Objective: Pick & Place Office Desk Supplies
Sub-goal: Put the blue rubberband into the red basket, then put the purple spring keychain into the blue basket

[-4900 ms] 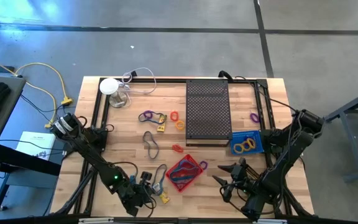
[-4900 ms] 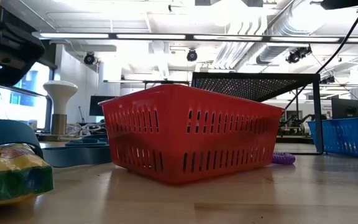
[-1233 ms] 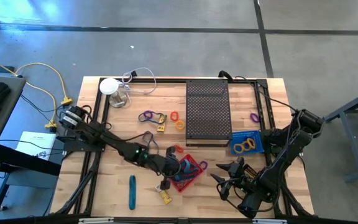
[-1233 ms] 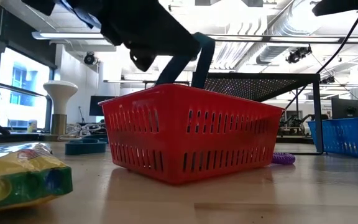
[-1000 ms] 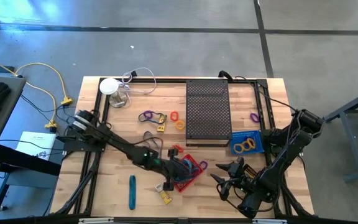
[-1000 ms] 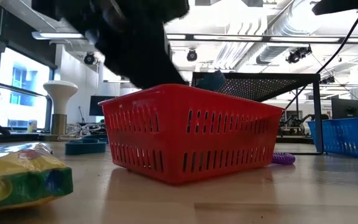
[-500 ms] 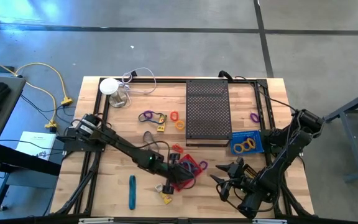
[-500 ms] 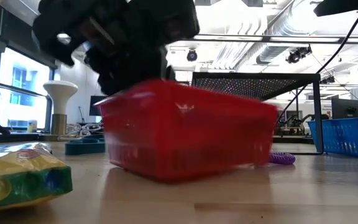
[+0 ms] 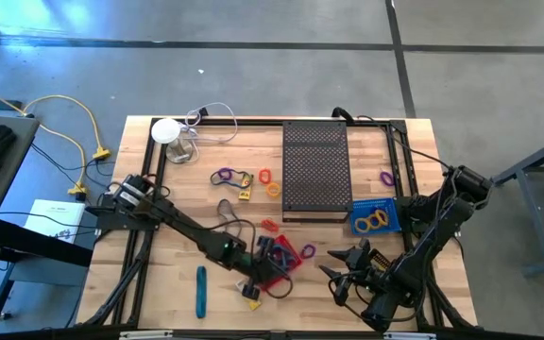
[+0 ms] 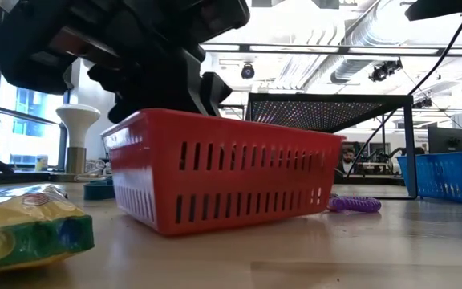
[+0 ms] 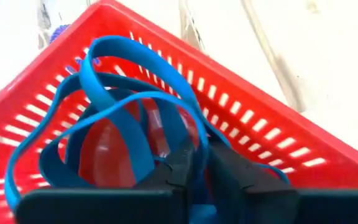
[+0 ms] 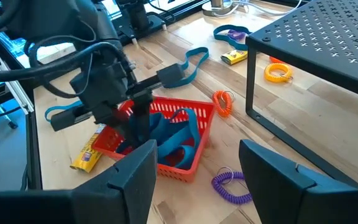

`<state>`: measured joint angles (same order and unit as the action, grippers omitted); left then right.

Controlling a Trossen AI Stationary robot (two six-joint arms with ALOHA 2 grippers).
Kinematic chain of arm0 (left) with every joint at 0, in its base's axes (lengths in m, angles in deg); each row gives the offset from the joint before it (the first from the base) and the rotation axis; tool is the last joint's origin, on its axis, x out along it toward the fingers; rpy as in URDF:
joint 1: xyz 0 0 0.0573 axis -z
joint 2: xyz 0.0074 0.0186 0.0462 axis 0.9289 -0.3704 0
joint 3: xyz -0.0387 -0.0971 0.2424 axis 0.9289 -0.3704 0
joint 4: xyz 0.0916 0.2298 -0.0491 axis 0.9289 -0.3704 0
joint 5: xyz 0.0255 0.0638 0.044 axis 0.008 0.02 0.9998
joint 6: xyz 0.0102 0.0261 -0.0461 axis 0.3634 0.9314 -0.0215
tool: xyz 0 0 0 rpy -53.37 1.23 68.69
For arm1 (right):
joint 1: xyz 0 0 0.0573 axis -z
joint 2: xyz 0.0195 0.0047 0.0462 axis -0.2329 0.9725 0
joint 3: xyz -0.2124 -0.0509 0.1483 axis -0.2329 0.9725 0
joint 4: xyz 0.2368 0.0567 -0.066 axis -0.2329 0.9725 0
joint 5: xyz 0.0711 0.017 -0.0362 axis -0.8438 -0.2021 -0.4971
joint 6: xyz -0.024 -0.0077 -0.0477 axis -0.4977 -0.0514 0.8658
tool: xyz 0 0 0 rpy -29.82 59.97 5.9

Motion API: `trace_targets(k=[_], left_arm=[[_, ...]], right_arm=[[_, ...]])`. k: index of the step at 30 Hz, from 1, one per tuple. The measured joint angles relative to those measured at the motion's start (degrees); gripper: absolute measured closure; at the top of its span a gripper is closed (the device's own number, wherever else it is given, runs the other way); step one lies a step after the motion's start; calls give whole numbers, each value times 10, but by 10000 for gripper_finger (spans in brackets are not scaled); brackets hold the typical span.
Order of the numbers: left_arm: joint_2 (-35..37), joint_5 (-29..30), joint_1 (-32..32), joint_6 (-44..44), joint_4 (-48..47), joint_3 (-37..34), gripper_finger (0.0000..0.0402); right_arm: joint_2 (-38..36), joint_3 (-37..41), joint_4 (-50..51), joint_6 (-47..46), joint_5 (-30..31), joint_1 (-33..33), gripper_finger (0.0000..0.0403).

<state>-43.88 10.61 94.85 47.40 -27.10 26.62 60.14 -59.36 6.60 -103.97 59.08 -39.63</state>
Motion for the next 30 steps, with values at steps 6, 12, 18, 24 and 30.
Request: trace_targets(k=[6,12,18,24,30], left_arm=[[3,35,10,2,1,0,300],[29,94,19,29,4,-1,282],[44,142,42,84,4,-1,281],[44,259,76,122,4,-1,281],[44,383,126,168,4,-1,281]], right_arm=[[0,0,-4,0,0,0,188],[0,0,-19,21,0,3,188],[0,0,-58,129,-8,16,188],[0,0,-129,322,-80,66,188],[29,0,-136,360,-287,144,188]])
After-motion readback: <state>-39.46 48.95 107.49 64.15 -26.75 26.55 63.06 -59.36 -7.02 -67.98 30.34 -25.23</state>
